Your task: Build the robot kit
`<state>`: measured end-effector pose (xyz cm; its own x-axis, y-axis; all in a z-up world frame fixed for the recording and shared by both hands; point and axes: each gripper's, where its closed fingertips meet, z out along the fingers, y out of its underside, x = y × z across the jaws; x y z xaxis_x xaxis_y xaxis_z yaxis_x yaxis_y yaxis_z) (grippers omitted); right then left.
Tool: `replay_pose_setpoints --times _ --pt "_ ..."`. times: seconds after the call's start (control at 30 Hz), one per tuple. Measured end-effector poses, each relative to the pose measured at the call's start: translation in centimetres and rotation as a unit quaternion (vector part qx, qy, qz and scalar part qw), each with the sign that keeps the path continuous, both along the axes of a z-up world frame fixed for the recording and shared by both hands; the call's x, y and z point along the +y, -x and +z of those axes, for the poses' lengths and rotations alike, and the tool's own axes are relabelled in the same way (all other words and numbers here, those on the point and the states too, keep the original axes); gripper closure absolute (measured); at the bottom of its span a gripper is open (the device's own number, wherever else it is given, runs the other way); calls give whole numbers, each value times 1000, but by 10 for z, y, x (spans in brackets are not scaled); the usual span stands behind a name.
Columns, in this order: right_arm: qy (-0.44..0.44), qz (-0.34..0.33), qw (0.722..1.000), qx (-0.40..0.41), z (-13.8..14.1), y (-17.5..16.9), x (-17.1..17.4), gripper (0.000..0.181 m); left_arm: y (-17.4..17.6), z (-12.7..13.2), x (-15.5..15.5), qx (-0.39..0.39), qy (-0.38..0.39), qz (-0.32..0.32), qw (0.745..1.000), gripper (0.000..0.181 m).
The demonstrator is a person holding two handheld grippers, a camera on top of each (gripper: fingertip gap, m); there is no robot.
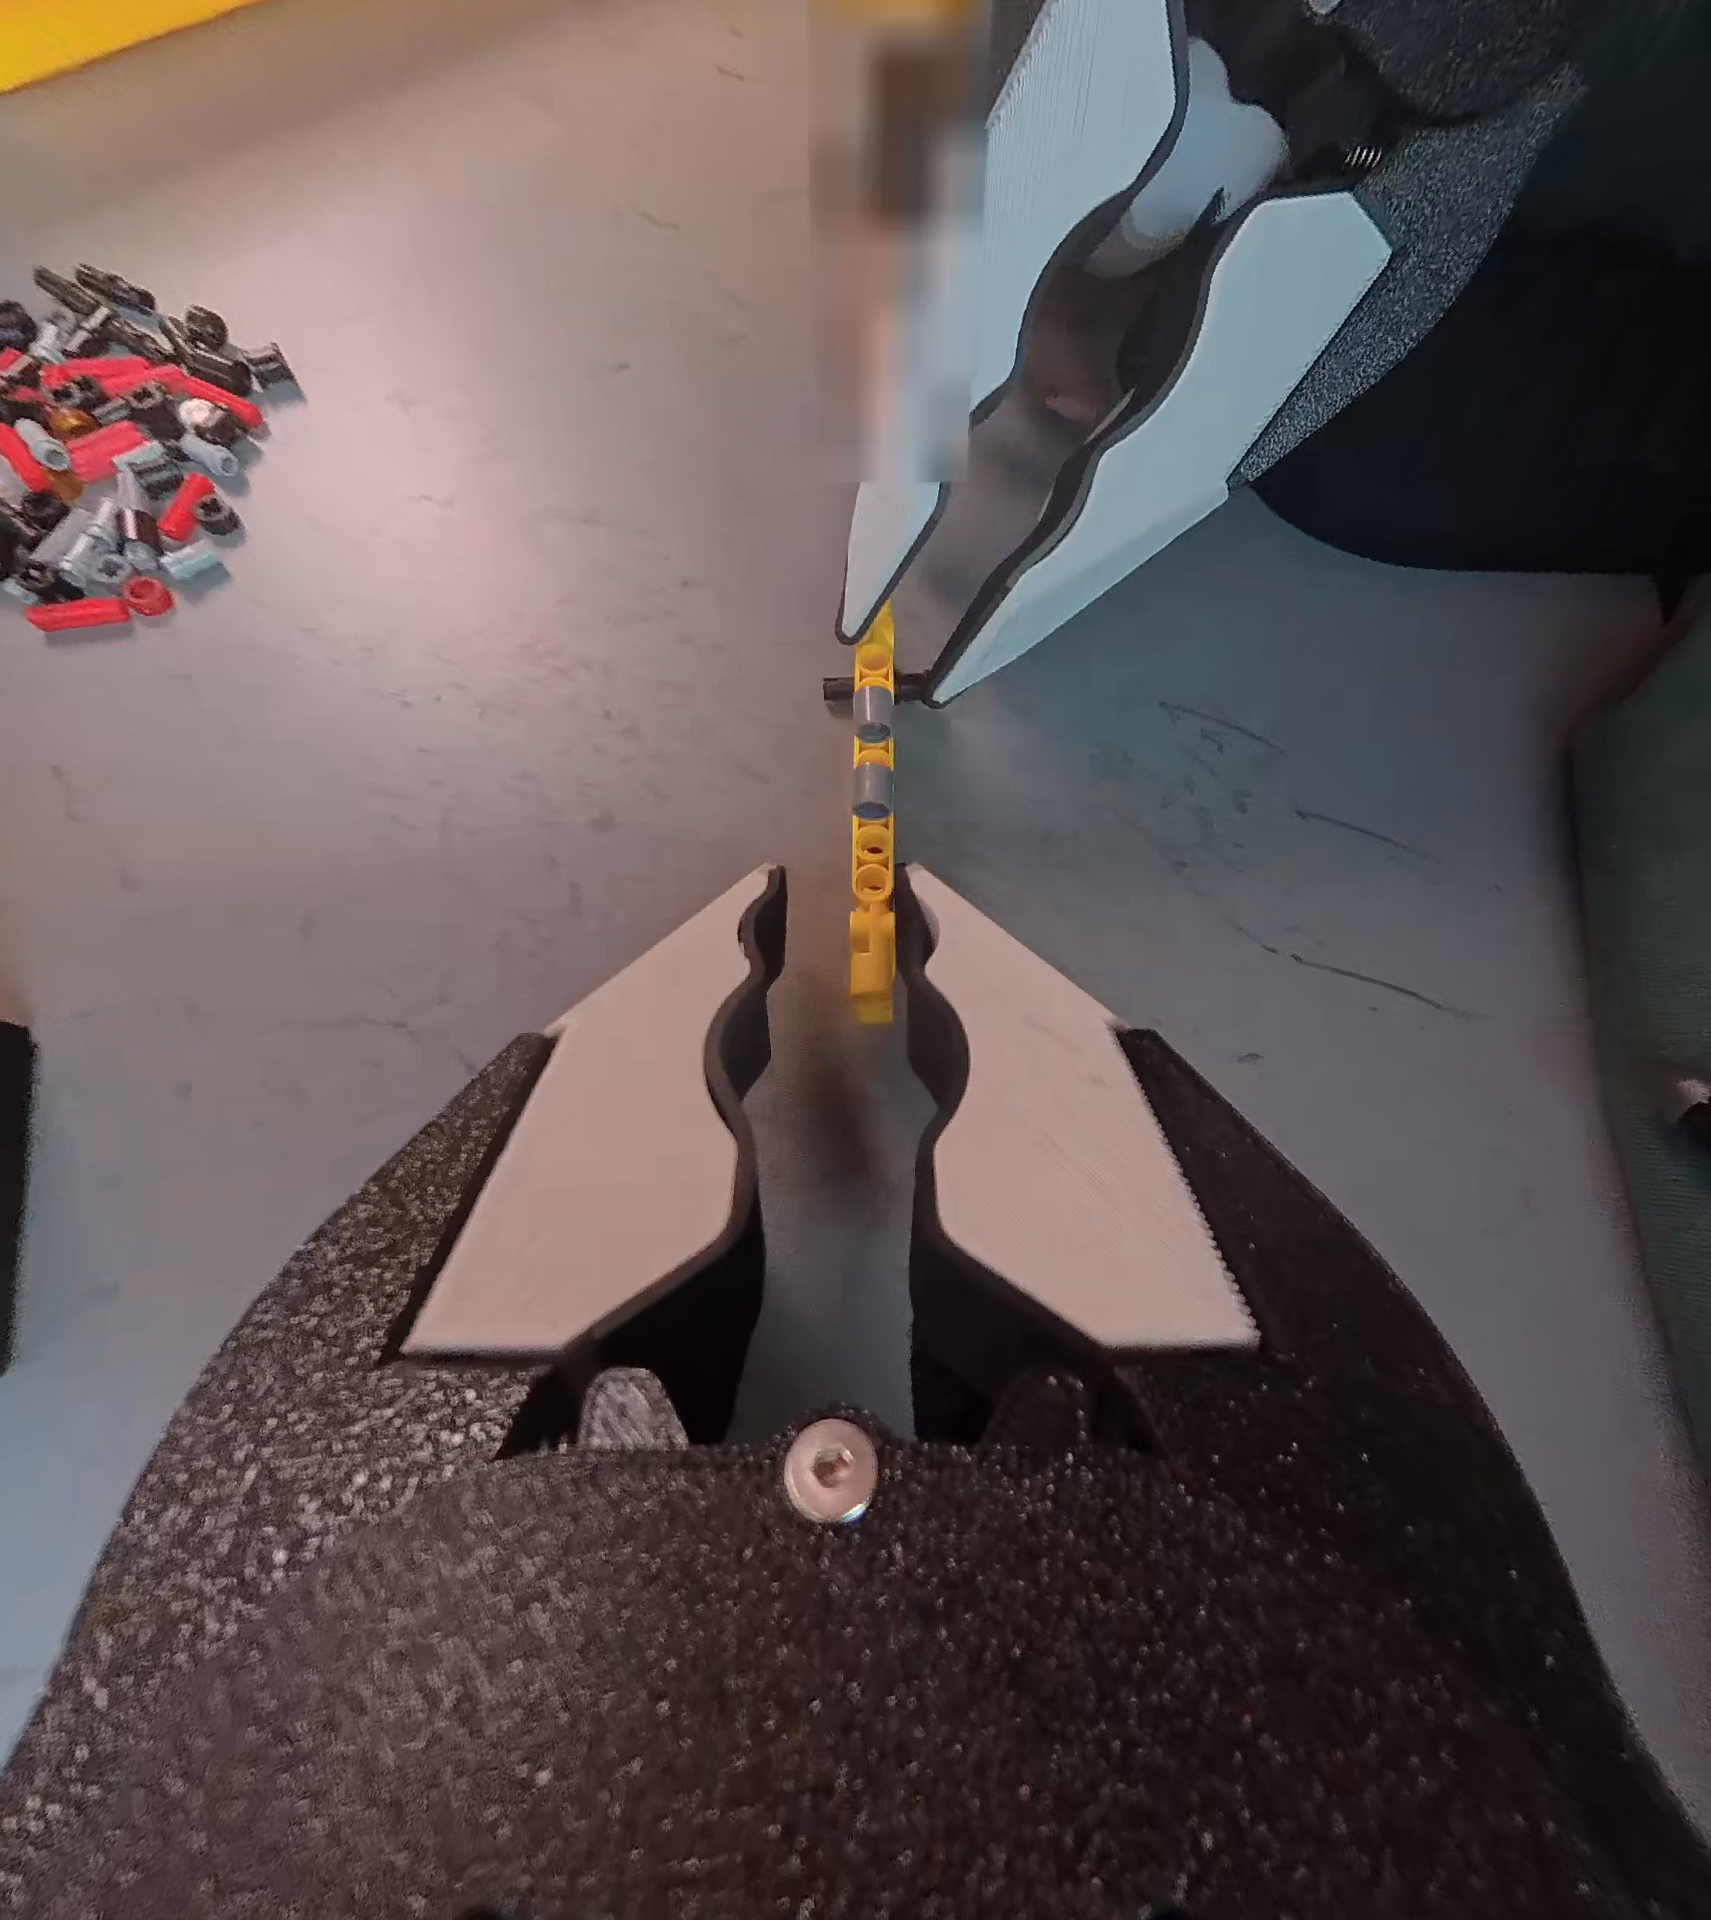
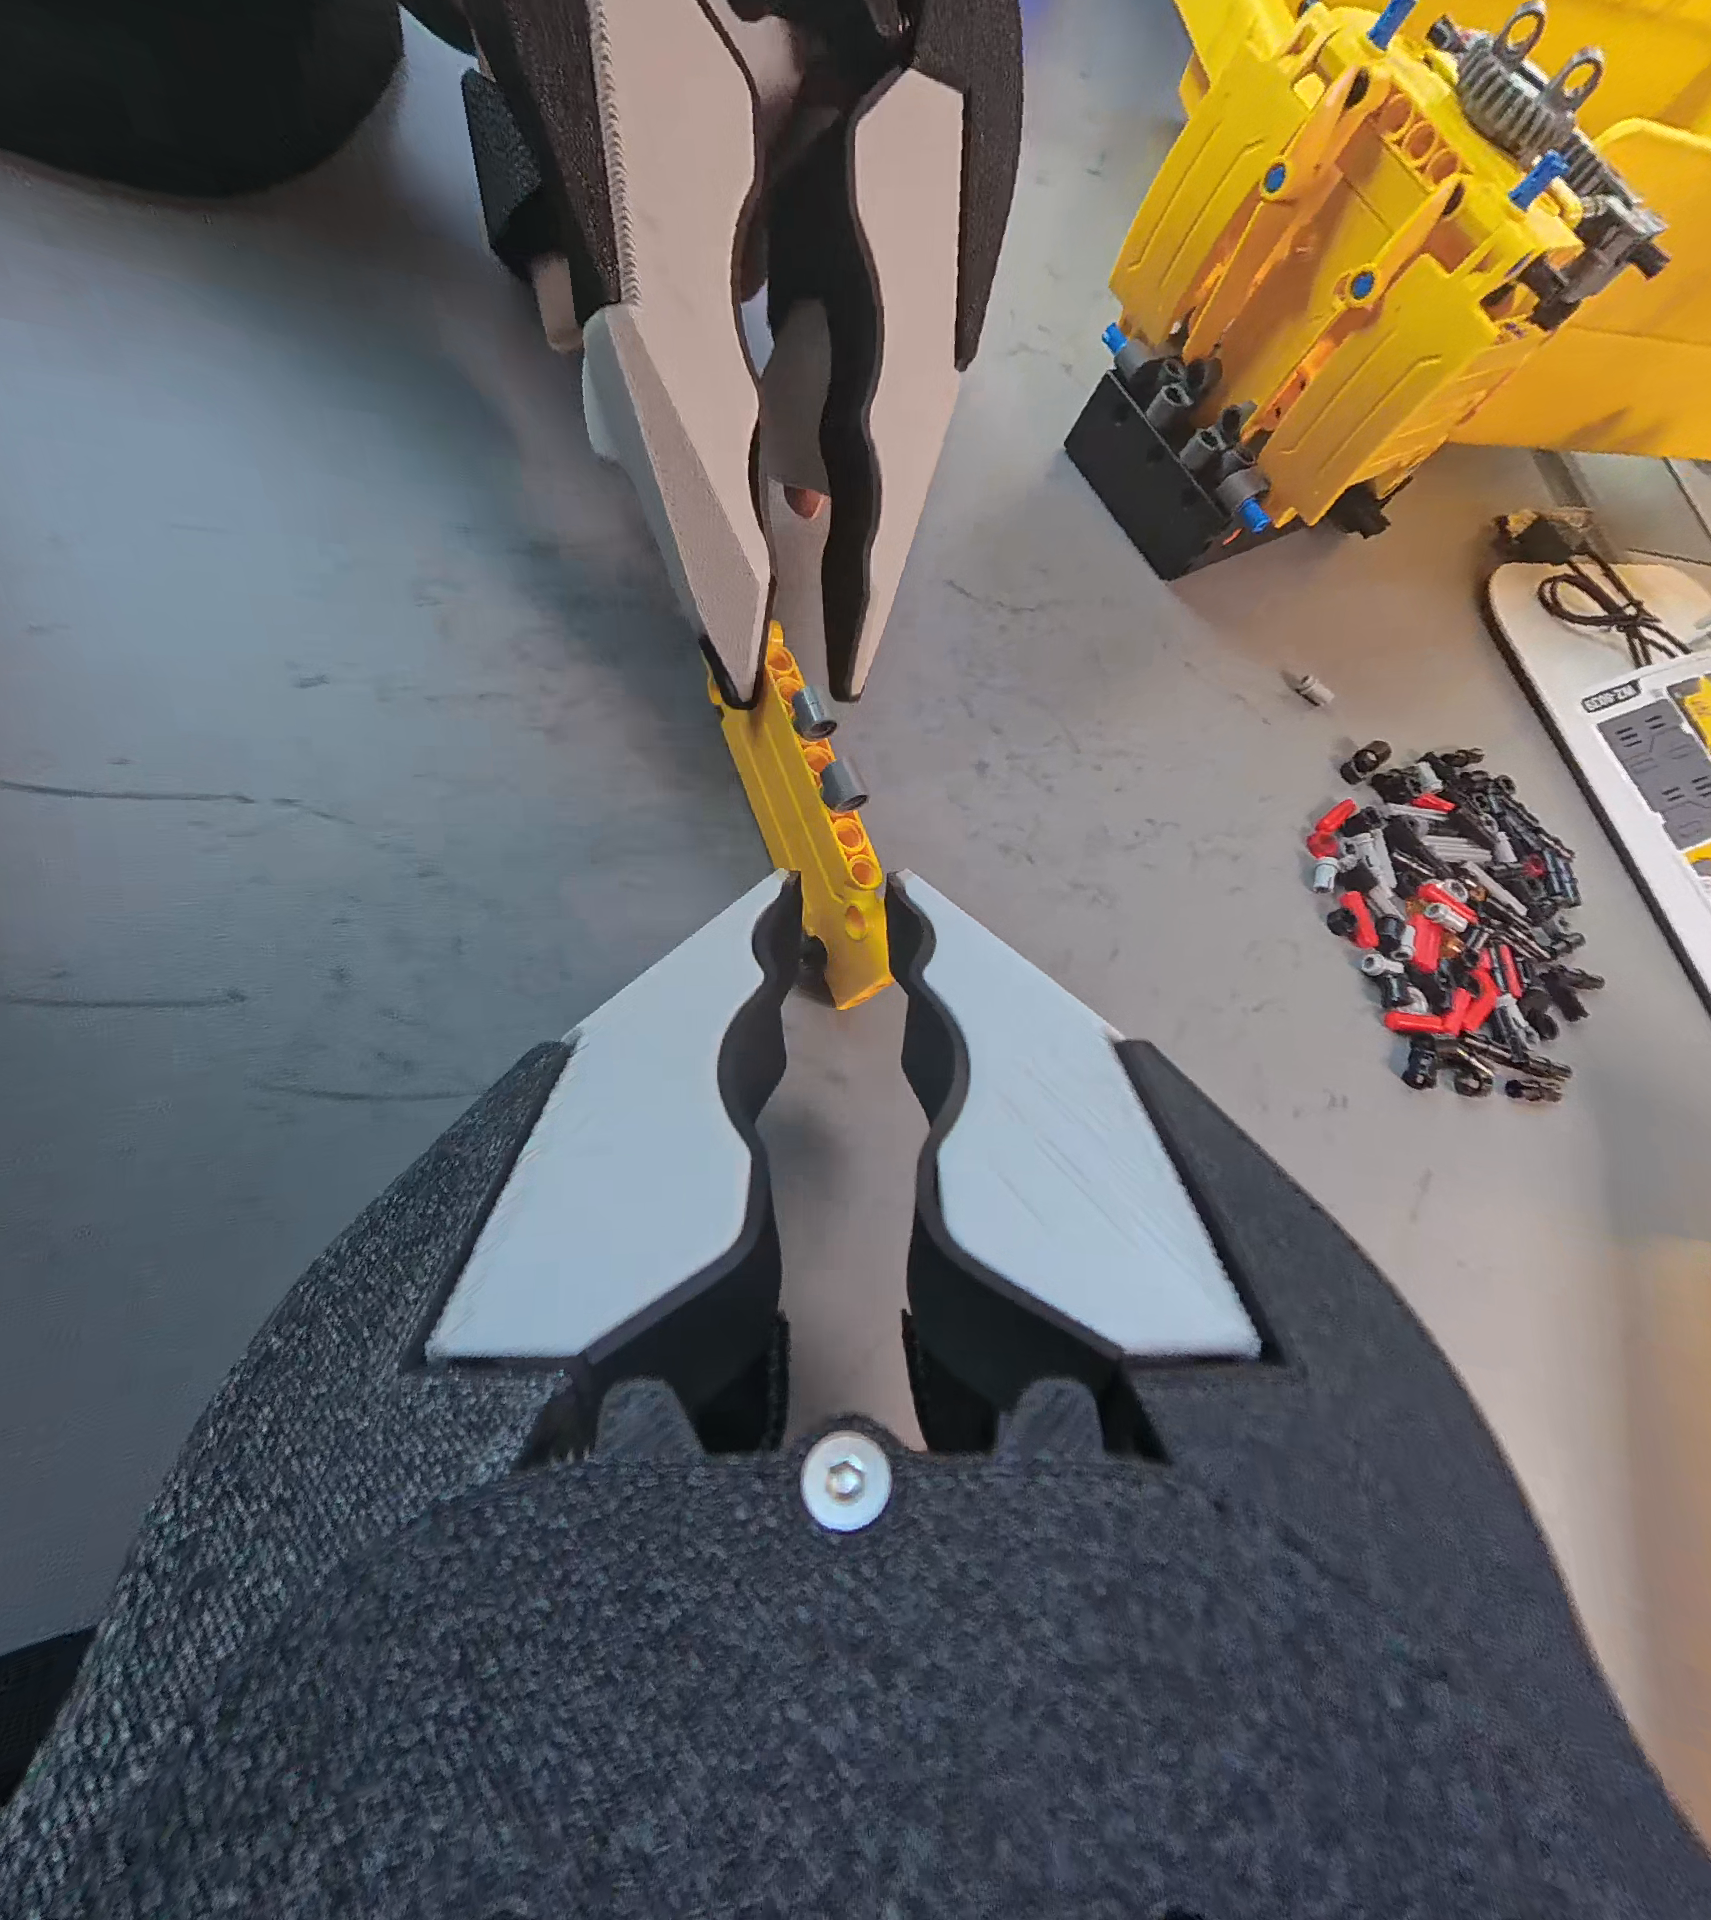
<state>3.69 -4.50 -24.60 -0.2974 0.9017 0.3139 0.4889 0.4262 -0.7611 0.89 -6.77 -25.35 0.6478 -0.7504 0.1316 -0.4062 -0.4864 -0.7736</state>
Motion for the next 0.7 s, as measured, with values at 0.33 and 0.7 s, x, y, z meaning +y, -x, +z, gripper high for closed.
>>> replay_pose_setpoints --times 0.33,0.7 --pt "63 -78 994 -30 0 12 31 165 23 20 27 57 -142 59 986 155" --pt "192 -49 976 -85 0 16 40 150 24 13 19 58 -118 42 990 145"
